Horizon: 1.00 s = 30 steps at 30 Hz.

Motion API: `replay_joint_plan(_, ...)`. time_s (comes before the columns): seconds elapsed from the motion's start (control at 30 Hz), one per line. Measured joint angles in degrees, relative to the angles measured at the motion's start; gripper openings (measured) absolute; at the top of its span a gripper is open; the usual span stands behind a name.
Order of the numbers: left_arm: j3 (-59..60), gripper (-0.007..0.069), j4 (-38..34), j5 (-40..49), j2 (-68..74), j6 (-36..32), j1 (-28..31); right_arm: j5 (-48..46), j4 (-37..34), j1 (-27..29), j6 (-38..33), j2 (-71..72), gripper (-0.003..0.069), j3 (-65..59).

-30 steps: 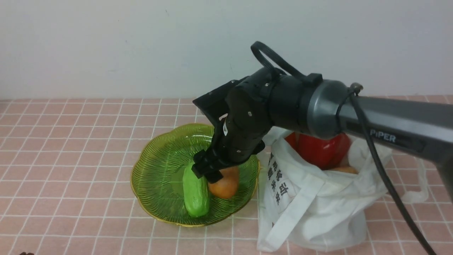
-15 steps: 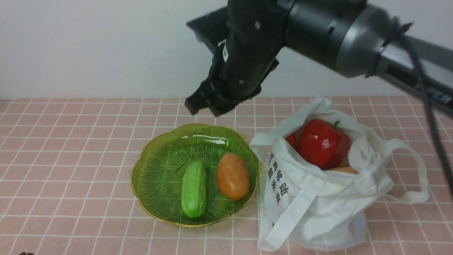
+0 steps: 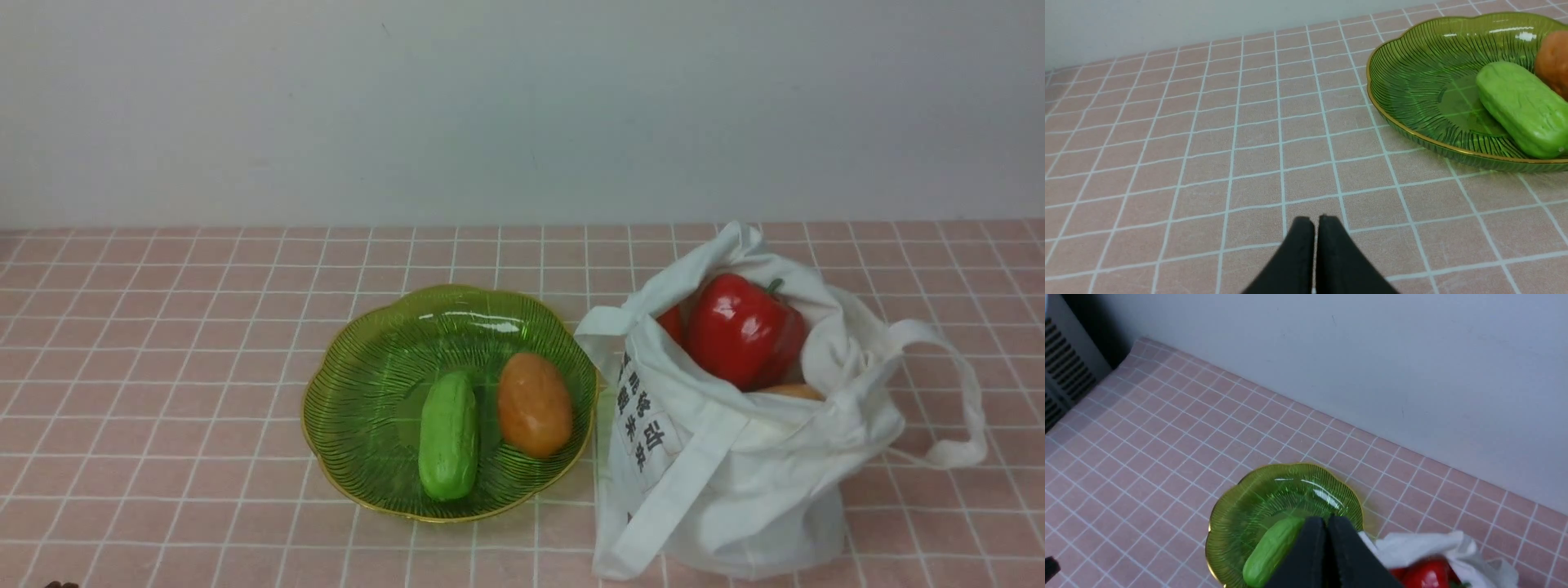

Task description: Take vegetables from bag on pink coffee tablecloth place on plate.

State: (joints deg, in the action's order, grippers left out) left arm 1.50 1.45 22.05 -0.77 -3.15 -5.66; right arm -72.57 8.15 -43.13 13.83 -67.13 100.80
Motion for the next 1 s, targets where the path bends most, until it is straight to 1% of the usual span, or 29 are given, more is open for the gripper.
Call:
replay_joint_plan(0.1,0.00,-0.0005,0.00,0.00,0.00,0.00,0.00,1.81,1.17,0.00,1.93,10.15,-0.0015,-10.85)
replay_joint_plan(0.13,0.00,-0.0005,0.00,0.00,0.00,0.00,0.00,4.96,1.94,0.00,2.57,16.78,-0.0015,-17.23)
replay_joint_plan(0.17,0.00,-0.0005,0.00,0.00,0.00,0.00,0.00,6.32,2.08,0.00,2.63,16.78,-0.0015,-18.17)
replay_joint_plan(0.2,0.00,-0.0005,0.00,0.00,0.00,0.00,0.00,9.43,2.44,0.00,2.85,21.08,-0.0015,-22.09)
replay_joint_plan(0.23,0.00,-0.0005,0.00,0.00,0.00,0.00,0.00,16.60,2.92,0.00,3.00,28.05,-0.0015,-30.11)
replay_joint_plan(0.27,0.00,-0.0005,0.00,0.00,0.00,0.00,0.00,21.56,3.41,0.00,3.00,32.36,-0.0015,-36.24)
replay_joint_plan(0.37,0.00,-0.0005,0.00,0.00,0.00,0.00,0.00,36.61,5.10,0.00,3.00,44.76,-0.0015,-50.43)
replay_joint_plan(0.4,0.00,-0.0005,0.00,0.00,0.00,0.00,0.00,40.34,5.52,0.00,3.00,47.86,-0.0015,-54.28)
replay_joint_plan(0.43,0.00,-0.0005,0.00,0.00,0.00,0.00,0.00,41.22,5.66,0.00,3.00,48.64,-0.0015,-56.14)
replay_joint_plan(0.47,0.00,-0.0005,0.00,0.00,0.00,0.00,0.00,45.33,5.91,0.00,3.00,52.35,-0.0015,-59.73)
replay_joint_plan(0.5,0.00,-0.0005,0.00,0.00,0.00,0.00,0.00,50.96,6.18,0.00,3.00,57.82,-0.0015,-66.84)
replay_joint_plan(0.53,0.00,-0.0005,0.00,0.00,0.00,0.00,0.00,53.67,6.33,0.00,3.00,60.30,-0.0015,-69.54)
replay_joint_plan(0.63,0.00,-0.0005,0.00,0.00,0.00,0.00,0.00,58.55,6.39,0.00,3.24,66.92,-0.0015,-76.90)
replay_joint_plan(0.73,0.00,-0.0005,0.00,0.00,0.00,0.00,0.07,59.74,6.39,0.00,3.90,67.92,-0.0015,-80.18)
replay_joint_plan(1.0,0.00,-0.0005,0.00,0.00,-0.03,0.00,0.07,61.49,6.39,0.00,4.67,67.92,-0.0015,-82.35)
